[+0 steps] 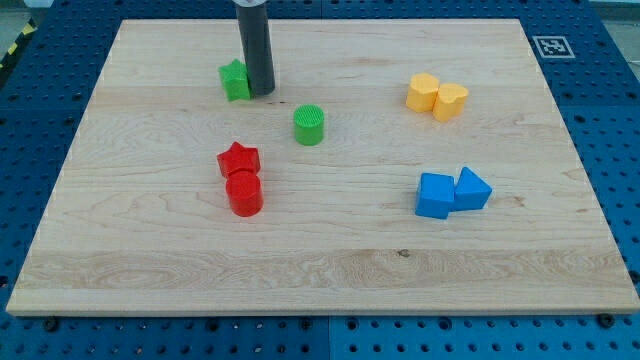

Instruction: Slide the green circle to the top of the red star

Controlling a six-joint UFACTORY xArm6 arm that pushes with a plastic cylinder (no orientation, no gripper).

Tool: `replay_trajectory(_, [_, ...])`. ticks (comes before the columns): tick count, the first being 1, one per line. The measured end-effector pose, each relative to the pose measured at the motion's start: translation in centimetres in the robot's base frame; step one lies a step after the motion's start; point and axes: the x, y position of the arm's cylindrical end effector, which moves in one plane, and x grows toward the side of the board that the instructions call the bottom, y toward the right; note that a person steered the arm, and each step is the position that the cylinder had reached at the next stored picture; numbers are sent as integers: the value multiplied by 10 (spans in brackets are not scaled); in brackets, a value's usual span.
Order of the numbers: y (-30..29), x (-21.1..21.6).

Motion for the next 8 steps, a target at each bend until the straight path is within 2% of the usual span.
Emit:
replay_trajectory(1, [42, 1])
replay_trajectory(2, [90, 24])
replay_trajectory(3, [123, 66])
replay_trajectory(5, [117, 87])
replay_trajectory(8, [100, 89])
